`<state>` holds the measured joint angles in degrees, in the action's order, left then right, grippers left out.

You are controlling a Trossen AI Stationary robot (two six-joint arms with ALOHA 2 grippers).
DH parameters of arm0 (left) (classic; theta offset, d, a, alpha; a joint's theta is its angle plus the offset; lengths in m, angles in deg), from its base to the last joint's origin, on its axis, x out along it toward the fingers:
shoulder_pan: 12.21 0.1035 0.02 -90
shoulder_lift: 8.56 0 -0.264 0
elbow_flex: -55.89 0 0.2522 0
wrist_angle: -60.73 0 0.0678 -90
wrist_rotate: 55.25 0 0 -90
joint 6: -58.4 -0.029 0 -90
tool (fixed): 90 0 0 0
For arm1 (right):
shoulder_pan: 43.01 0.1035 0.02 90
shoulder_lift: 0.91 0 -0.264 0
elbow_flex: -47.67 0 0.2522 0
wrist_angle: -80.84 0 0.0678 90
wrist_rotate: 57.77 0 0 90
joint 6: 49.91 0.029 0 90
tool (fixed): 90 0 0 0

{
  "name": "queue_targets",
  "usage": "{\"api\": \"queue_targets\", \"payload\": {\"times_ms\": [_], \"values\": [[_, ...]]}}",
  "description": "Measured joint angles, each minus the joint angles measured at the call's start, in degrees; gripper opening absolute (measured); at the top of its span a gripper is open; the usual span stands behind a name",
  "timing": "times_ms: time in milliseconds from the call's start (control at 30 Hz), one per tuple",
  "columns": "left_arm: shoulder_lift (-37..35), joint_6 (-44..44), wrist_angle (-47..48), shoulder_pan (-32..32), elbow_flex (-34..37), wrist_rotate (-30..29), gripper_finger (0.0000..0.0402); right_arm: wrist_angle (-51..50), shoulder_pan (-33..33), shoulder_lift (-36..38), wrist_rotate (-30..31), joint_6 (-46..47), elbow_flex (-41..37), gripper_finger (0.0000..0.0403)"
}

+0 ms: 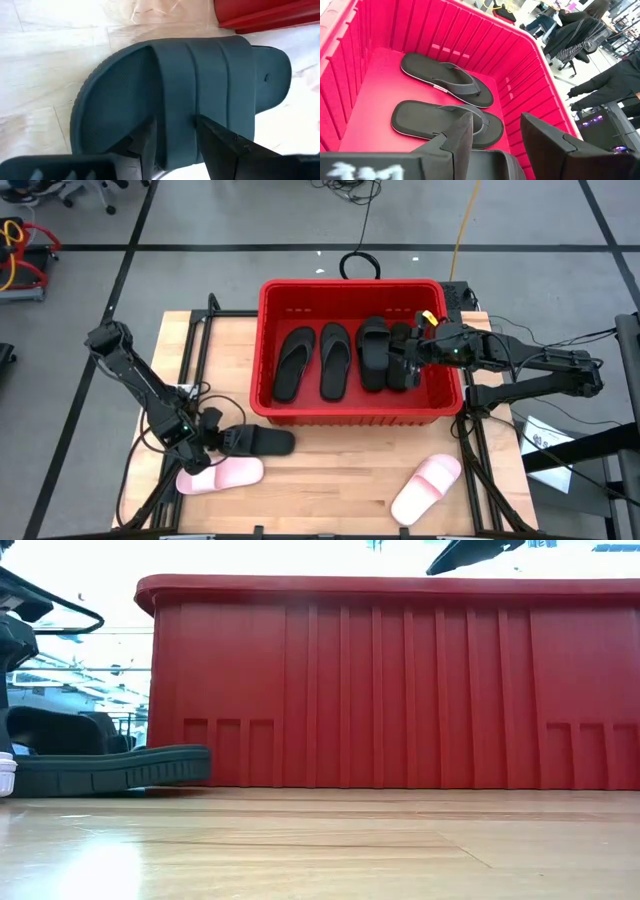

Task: Pick and place slides into bin
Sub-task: Put the black slide into the red bin

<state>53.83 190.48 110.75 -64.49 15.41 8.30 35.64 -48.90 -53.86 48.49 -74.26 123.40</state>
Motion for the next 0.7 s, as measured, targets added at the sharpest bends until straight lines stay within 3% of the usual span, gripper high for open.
{"api": "queue_targets", "payload": {"times_ms": [467,700], "values": [[-1.62,-2.90,-0.12,-0.03,0.51,-0.19,0.0136,0.44,0.00,0.00,0.05,2.68,0.00,0.0155],[-1.62,-6.48,-18.90,-0.71,7.90,-6.99,0.0136,0.39,0.00,0.00,0.08,2.68,0.00,0.0155]]}}
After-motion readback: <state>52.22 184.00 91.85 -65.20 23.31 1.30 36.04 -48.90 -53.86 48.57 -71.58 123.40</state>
